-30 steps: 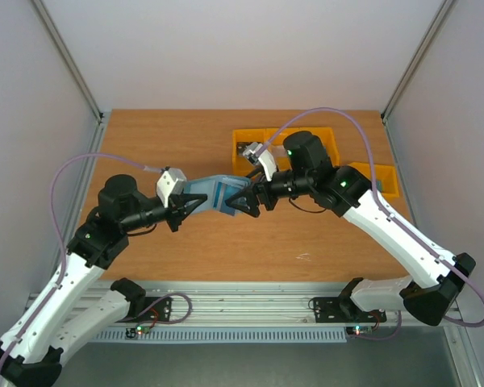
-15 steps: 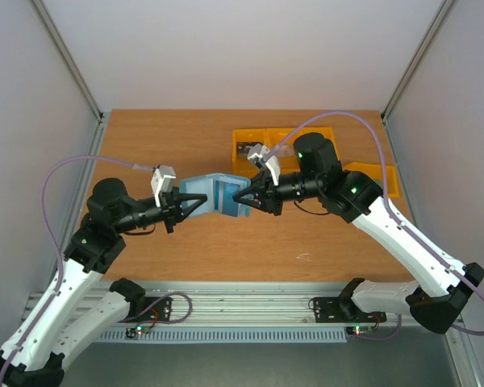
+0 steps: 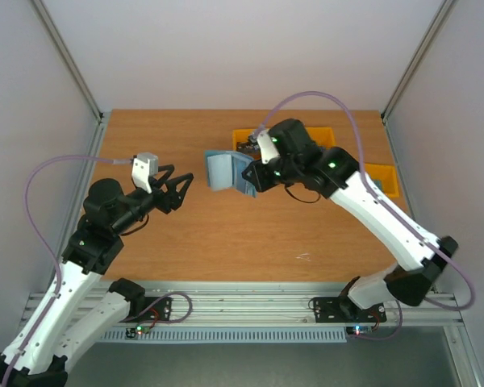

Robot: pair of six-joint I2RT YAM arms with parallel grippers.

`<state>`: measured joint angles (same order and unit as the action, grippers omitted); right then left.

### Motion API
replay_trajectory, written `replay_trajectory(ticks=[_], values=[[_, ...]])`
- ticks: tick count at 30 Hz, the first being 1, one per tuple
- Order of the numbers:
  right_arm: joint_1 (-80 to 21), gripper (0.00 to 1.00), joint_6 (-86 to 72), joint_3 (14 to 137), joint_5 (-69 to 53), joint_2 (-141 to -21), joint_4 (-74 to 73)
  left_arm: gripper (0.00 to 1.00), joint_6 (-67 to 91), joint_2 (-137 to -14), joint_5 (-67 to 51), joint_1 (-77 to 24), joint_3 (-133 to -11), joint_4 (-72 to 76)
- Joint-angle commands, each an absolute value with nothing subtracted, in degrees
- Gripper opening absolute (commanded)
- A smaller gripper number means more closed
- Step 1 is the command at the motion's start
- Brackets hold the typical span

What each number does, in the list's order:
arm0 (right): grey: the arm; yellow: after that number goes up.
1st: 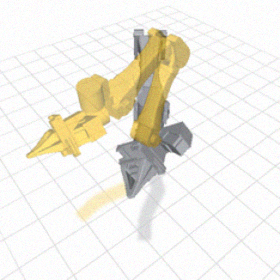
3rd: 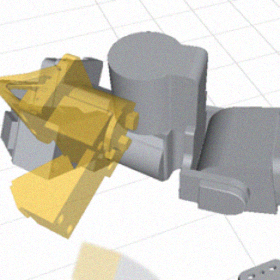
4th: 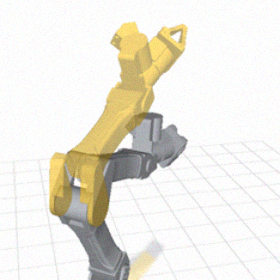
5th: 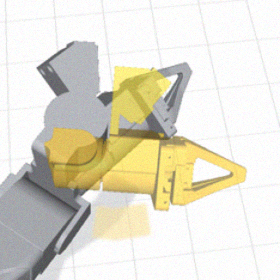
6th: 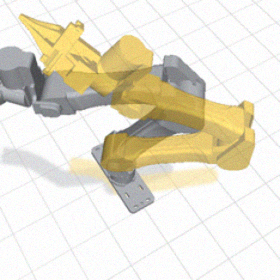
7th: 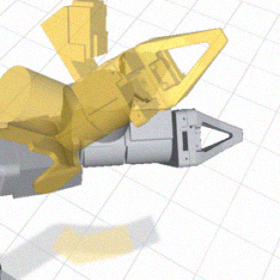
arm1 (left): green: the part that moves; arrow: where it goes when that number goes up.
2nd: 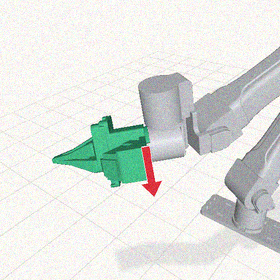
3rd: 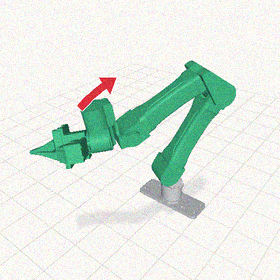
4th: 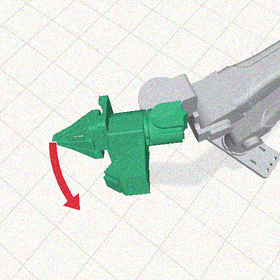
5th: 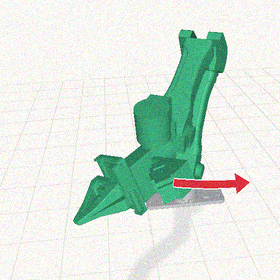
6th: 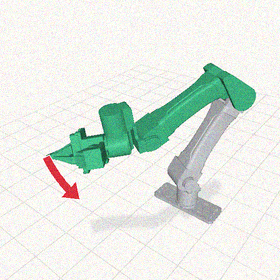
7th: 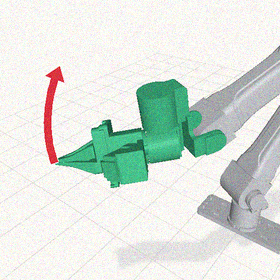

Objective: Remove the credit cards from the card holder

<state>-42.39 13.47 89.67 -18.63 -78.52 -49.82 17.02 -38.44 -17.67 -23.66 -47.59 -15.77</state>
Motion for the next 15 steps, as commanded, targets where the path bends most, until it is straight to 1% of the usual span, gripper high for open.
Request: replay_trajectory(ticks=[1, 2, 3, 5, 7, 9, 12, 15], values=[[-48.44, 0.01, 6.51, 99.7, 9.69, -86.75, -67.26, 0.67, 9.59, -37.25, -14.65, -23.48, -46.44, -10.62], [-50.05, 0.01, 6.5, 101.68, 11.86, -88.53, -69.25, 0.65, 9.91, -37.03, -17.3, -23.47, -46.22, -9.24], [-50.99, 0.01, 6.56, 103.87, 12.75, -90.4, -70.88, 0.6, 10.56, -36.89, -20.48, -23.47, -45.63, -7.48], [-52.45, 0.01, 8.29, 107.03, 11.7, -92.73, -71.67, 0.49, 11.26, -37.0, -30.82, -23.67, -44.49, -3.68], [-53.07, 0.01, 10.61, 106.74, 6.46, -92.8, -68.01, 0.46, 12.47, -37.59, -40.67, -24.31, -43.32, -0.97], [-53.09, 0.01, 12.22, 104.55, -0.21, -91.22, -62.93, 0.43, 16.35, -38.7, -46.67, -25.27, -42.82, -0.6], [-53.09, 0.01, 13.91, 101.96, -7.53, -88.47, -57.44, 0.36, 22.4, -40.2, -47.7, -25.58, -42.63, -1.76], [-53.09, 0.01, 15.92, 100.58, -12.83, -86.79, -54.41, 0.36, 25.17, -41.14, -45.68, -25.55, -42.16, -3.23]])
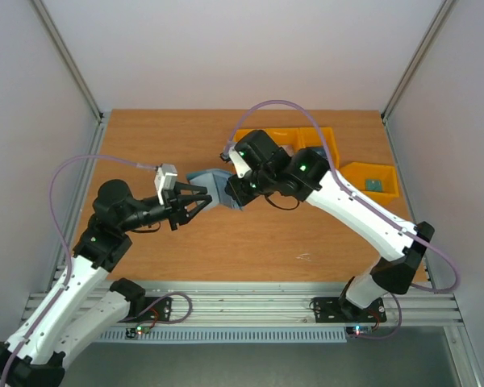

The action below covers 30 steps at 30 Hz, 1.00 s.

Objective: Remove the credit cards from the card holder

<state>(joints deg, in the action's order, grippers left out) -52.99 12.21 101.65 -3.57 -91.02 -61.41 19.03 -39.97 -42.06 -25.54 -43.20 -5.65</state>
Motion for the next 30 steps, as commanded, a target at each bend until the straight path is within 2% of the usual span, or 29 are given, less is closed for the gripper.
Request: replay_trajectory(ticks=[1, 15, 19, 23, 30], values=[[-53.09, 0.01, 16.71, 99.97, -15.19, -86.11, -53.09, 0.36, 25.23, -41.32, -44.91, -25.57, -42.04, -3.86], [-52.03, 0.01, 23.87, 92.24, -32.72, -76.58, -44.63, 0.33, 24.73, -41.21, -43.81, -25.21, -42.32, -5.44], [-52.03, 0.01, 25.05, 91.45, -40.66, -76.03, -43.29, 0.35, 24.57, -41.49, -49.81, -25.27, -41.43, -1.73], [-52.03, 0.01, 26.93, 91.02, -47.72, -75.41, -42.48, 0.37, 24.87, -41.57, -49.84, -25.26, -41.98, -1.59], [-51.75, 0.01, 30.72, 91.66, -51.29, -73.19, -46.43, 0.39, 25.93, -39.51, -51.03, -24.87, -41.74, 0.36]])
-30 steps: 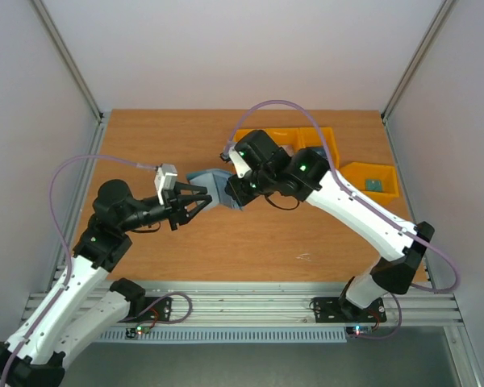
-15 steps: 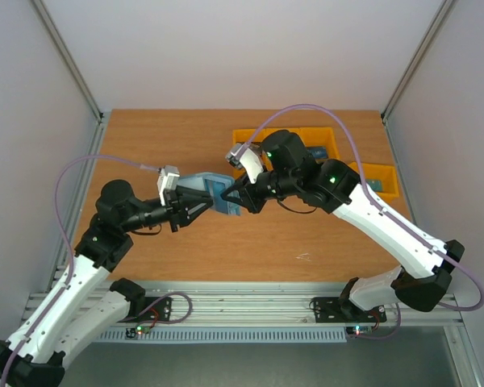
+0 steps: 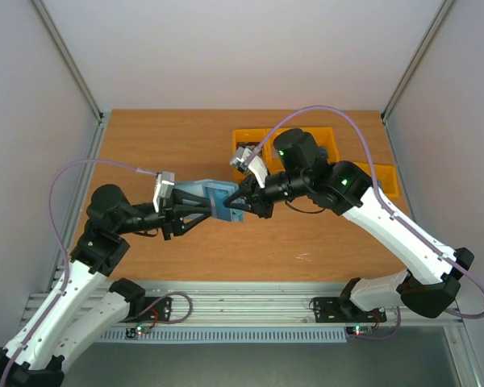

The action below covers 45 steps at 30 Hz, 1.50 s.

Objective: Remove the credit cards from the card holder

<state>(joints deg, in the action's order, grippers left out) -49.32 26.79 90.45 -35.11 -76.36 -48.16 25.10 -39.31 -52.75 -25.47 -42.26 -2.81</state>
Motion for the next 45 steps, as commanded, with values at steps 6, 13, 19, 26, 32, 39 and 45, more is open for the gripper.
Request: replay_trajectory(ticks=[6, 13, 19, 26, 32, 39, 45], values=[[-51.77, 0.01, 30.8, 92.2, -52.76, -73.22, -46.39, 0.36, 25.8, -39.4, -55.85, -25.75, -40.44, 4.6], [-51.76, 0.01, 33.18, 93.52, -56.21, -72.86, -51.11, 0.4, 27.3, -38.38, -53.76, -25.75, -40.7, 5.78], [-51.72, 0.01, 33.44, 93.97, -54.1, -71.47, -53.96, 0.4, 27.09, -38.76, -55.31, -25.74, -40.72, 7.1], [-51.77, 0.01, 32.95, 94.44, -54.92, -72.39, -53.58, 0.39, 24.55, -38.86, -53.12, -25.93, -41.97, 2.51], [-51.76, 0.01, 30.67, 94.09, -46.93, -70.65, -50.77, 0.36, 23.77, -39.21, -47.47, -25.93, -42.21, -0.69], [-52.64, 0.01, 28.52, 93.41, -45.38, -74.18, -46.29, 0.26, 21.01, -39.92, -52.96, -27.21, -42.15, -0.62], [-52.65, 0.01, 29.75, 92.79, -45.44, -74.28, -45.53, 0.02, 21.45, -39.48, -56.42, -27.42, -41.36, 3.9]])
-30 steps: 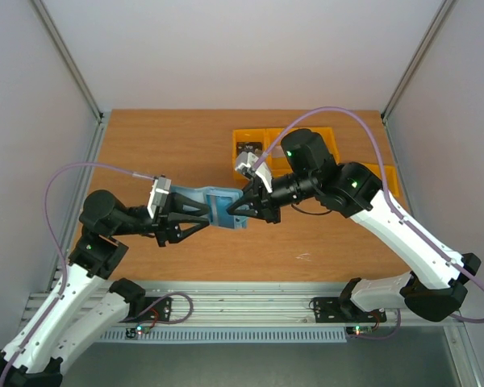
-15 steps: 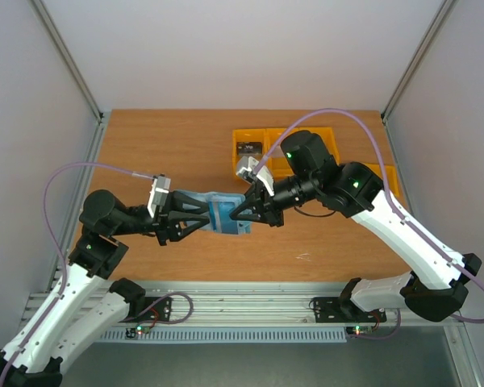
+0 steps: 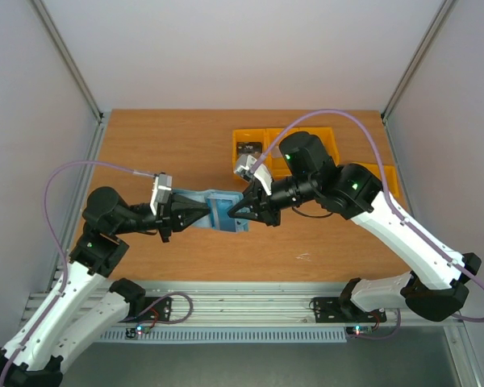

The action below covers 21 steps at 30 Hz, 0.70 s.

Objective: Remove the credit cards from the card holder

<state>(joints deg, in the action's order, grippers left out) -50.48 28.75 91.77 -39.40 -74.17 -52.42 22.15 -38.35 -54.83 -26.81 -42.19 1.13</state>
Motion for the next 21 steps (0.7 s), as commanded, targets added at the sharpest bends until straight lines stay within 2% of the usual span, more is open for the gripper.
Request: replay_trajectory(ticks=[1, 5, 8, 11, 13, 18, 21], values=[[-52.64, 0.01, 29.75, 92.67, -45.18, -74.27, -45.57, 0.02, 21.61, -39.49, -57.1, -27.42, -41.22, 4.66], [-52.65, 0.01, 29.61, 92.55, -44.06, -74.61, -45.81, 0.1, 22.99, -39.93, -58.69, -27.42, -40.83, 7.34], [-52.65, 0.01, 29.38, 92.59, -43.84, -74.95, -45.19, 0.11, 23.35, -40.5, -58.74, -27.63, -40.91, 8.19], [-52.64, 0.01, 29.06, 93.09, -43.34, -75.76, -44.57, 0.09, 23.8, -41.29, -58.53, -28.3, -41.13, 8.38], [-52.62, 0.01, 29.06, 93.48, -43.29, -76.25, -44.63, 0.01, 23.82, -41.31, -58.4, -28.55, -41.14, 8.38], [-52.47, 0.01, 29.42, 92.46, -41.3, -75.82, -44.65, 0.0, 23.64, -40.59, -57.88, -28.56, -40.88, 8.46], [-51.94, 0.13, 29.35, 91.22, -40.71, -74.84, -44.65, 0.0, 25.17, -39.36, -54.12, -28.29, -40.88, 8.16]])
